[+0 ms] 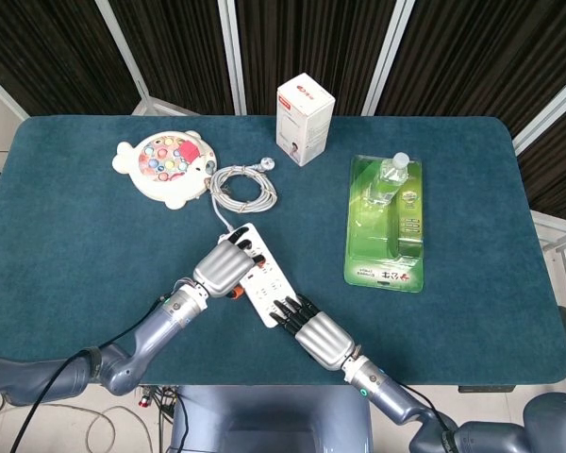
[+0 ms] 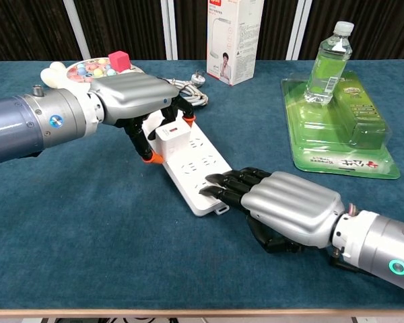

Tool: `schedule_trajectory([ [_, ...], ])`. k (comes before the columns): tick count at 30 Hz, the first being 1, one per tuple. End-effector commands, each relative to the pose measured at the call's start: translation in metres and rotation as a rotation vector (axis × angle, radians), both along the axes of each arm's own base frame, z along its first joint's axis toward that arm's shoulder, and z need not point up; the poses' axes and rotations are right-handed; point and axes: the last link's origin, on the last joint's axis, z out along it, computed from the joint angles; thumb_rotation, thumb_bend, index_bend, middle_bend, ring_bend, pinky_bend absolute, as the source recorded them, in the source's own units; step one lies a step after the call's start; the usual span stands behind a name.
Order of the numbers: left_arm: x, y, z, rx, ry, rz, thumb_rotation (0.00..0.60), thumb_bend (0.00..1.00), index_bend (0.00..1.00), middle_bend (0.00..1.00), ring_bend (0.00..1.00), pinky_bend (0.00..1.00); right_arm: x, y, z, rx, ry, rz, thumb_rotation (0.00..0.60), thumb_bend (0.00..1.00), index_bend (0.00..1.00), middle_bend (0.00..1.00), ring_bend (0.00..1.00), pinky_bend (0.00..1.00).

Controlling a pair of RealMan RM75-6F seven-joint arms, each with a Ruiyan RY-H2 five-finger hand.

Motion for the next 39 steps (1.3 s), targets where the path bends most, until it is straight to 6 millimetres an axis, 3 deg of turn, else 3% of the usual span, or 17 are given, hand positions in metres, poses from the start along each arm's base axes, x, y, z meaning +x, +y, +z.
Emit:
schedule_trajectory([
  [1,-0.001,-0.003,-0.002,-0.013,-0.009,0.014,0.6,0.3,0.71,0.72,0.26,0.11,0.001,0.001,-0.001,0.001,0.003,0.003,0.6,1.0,0.0,0.01,0.01,0.07],
  [14,0.004,-0.012,-0.001,-0.05,-0.089,0.079,0.6,0.3,0.72,0.72,0.27,0.11,0.001,0.004,-0.006,0.007,0.015,0.004,0.6,1.0,0.0,0.01,0.01,0.07],
  [39,0.004,-0.009,0.009,-0.019,-0.06,-0.005,0.6,0.3,0.72,0.73,0.28,0.12,0.004,0.008,-0.008,0.009,0.014,0.009,0.6,1.0,0.0,0.01,0.01,0.07],
])
